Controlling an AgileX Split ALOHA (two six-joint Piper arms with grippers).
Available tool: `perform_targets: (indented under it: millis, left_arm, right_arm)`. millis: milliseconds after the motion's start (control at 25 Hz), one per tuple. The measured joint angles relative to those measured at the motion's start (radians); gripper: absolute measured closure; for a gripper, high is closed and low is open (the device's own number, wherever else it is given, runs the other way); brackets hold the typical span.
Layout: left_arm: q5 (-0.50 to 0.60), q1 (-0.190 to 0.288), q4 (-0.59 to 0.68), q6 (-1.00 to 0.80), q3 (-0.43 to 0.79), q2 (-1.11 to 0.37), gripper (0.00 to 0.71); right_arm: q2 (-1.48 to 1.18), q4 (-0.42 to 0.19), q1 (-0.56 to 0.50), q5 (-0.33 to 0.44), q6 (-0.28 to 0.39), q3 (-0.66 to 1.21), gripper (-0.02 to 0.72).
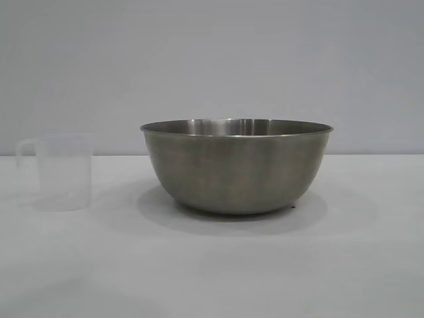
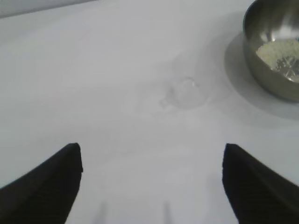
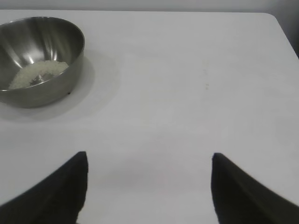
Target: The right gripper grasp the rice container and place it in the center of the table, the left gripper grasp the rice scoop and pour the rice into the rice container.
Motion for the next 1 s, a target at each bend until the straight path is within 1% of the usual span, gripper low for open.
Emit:
perform_targets:
  millis: [40,80,120,280,360,640,1000]
  left_arm:
    - [0.028,0.0,-0.021,0.014,0.0,-0.03,0.28]
    - [0.052,0.0,-0.042,0.026,0.0,-0.058,0.32]
    - [0.084,0.0,-0.054,0.031,0.0,-0.079,0.305]
    - [0.211,0.0,-0.067,0.039,0.0,-0.165,0.305]
    - [0.248,0.0,-0.067,0.039,0.0,-0.205,0.305]
    - [0.261,0.0,-0.071,0.039,0.038,-0.313,0.305]
    - [0.24,0.0,-0.052,-0.006,0.057,-0.323,0.305]
  right_arm:
    - [0.0,0.0,0.0,0.0,0.0,0.0,0.231]
    - [0.0,0.001,0.0,0.0,0.0,0.0,0.231]
    - [0.0,0.003,0.0,0.0,0.0,0.0,0.231]
    - [0.0,0.008,0.0,0.0,0.0,0.0,0.231]
    - [0.0,0.008,0.0,0.0,0.0,0.0,0.231]
    - [0.0,0.01,0.0,0.0,0.0,0.0,0.231]
    - [0.0,0.01,0.0,0.0,0.0,0.0,0.231]
